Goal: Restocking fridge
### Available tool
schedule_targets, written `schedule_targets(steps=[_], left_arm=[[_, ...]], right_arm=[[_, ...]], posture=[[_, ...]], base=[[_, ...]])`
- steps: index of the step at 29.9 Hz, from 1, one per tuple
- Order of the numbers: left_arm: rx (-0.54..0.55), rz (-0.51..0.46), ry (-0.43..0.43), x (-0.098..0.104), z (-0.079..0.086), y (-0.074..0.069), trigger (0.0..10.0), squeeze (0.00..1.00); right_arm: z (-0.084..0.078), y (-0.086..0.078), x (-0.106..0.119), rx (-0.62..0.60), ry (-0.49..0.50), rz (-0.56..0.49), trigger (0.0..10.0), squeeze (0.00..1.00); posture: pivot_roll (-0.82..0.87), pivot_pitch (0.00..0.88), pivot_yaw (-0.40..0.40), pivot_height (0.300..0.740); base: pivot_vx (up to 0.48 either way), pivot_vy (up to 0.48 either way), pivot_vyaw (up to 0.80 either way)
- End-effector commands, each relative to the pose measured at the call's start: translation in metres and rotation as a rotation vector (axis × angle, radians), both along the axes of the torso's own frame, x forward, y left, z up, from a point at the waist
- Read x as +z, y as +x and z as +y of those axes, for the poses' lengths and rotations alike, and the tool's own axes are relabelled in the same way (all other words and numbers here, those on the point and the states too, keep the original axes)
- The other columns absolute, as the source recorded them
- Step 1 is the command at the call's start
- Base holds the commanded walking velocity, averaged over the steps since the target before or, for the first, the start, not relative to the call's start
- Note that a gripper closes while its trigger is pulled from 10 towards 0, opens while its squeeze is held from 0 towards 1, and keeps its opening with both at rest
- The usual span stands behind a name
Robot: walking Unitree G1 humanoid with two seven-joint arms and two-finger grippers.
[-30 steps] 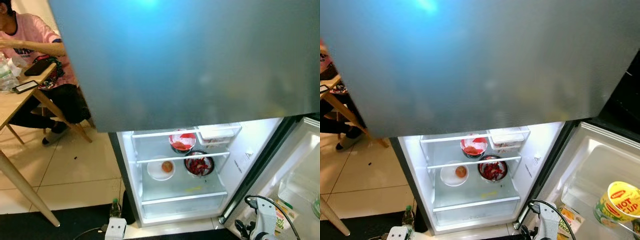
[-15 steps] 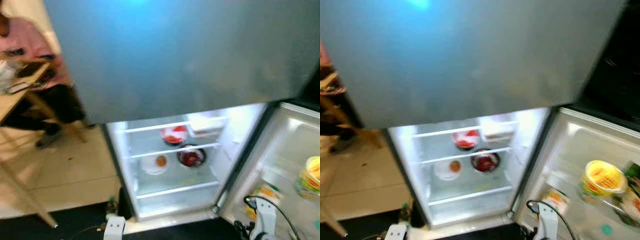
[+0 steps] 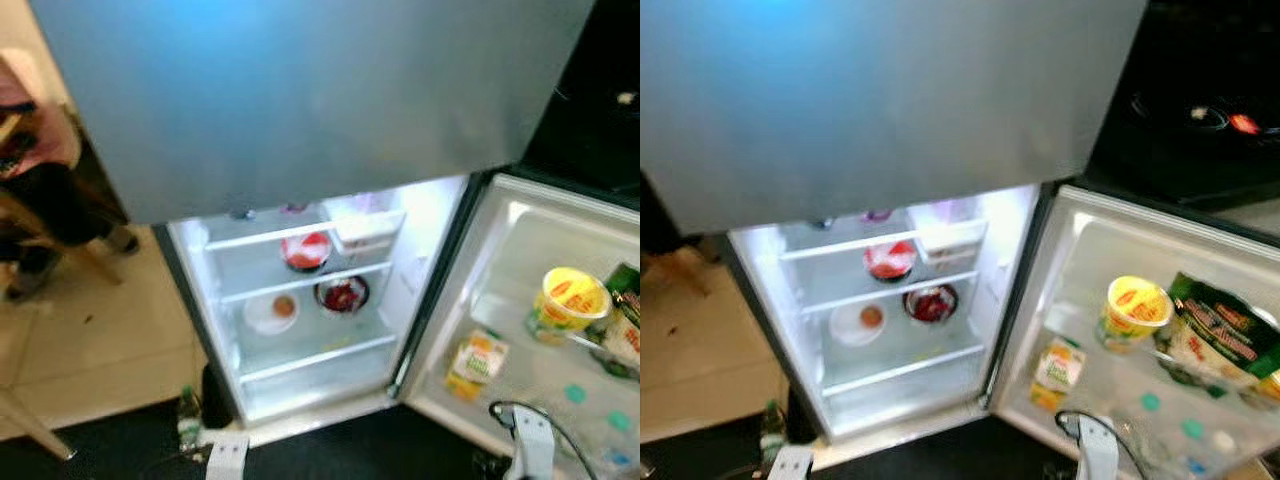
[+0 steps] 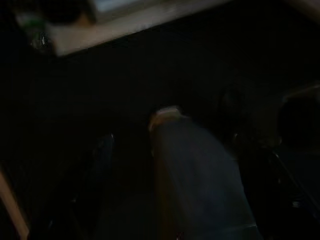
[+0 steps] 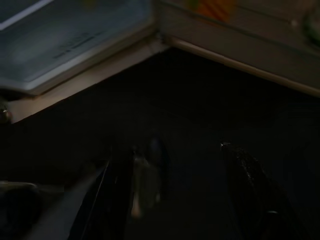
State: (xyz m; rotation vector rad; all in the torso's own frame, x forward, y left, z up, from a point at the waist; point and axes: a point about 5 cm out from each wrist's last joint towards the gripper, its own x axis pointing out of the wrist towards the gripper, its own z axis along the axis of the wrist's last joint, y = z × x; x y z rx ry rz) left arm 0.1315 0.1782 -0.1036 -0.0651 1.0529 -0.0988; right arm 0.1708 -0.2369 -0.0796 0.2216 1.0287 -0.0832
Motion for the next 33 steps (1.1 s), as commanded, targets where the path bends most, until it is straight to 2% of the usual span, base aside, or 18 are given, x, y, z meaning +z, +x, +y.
schedule_targets(steps=[1, 6, 15, 29, 33], left_arm=[[0.003, 0.056, -0.005, -0.0051, -0.0010, -0.0145, 10.0, 0.00], [0.001, 0.055, -0.004, -0.0051, -0.0013, -0.0145, 10.0, 0.00], [0.003, 0.054, -0.005, -0.0050, -0.0011, -0.0144, 10.0, 0.00], [-0.021, 0.049, -0.022, -0.0044, -0.0006, -0.0136, 10.0, 0.00], [-0.010, 0.050, -0.022, -0.0045, -0.0001, -0.0142, 10.0, 0.00]], right_arm=[[-0.0014, -0.0007, 0.0001, -0.001, -0.004, 0.001, 10.0, 0.00], [-0.0004, -0.0005, 0.0000, 0.012, -0.005, 0.000, 10.0, 0.00], [0.0007, -0.0012, -0.0006, 0.005, 0.006, -0.002, 10.0, 0.00], [0.0007, 0.0001, 0.0000, -0.002, 0.008, -0.009, 10.0, 0.00], [0.0031, -0.0016, -0.0012, 0.026, 0.010, 0.004, 10.0, 0.00]], posture=[[-0.06, 0.000, -0.021, 0.740], [-0.06, 0.000, -0.021, 0.740], [-0.06, 0.000, -0.019, 0.740], [-0.06, 0.000, -0.019, 0.740], [-0.06, 0.000, -0.016, 0.740]], base=[[-0.277, 0.000, 0.00], [-0.279, 0.000, 0.00], [-0.279, 0.000, -0.74], [0.000, 0.000, 0.00], [0.000, 0.000, -0.68]])
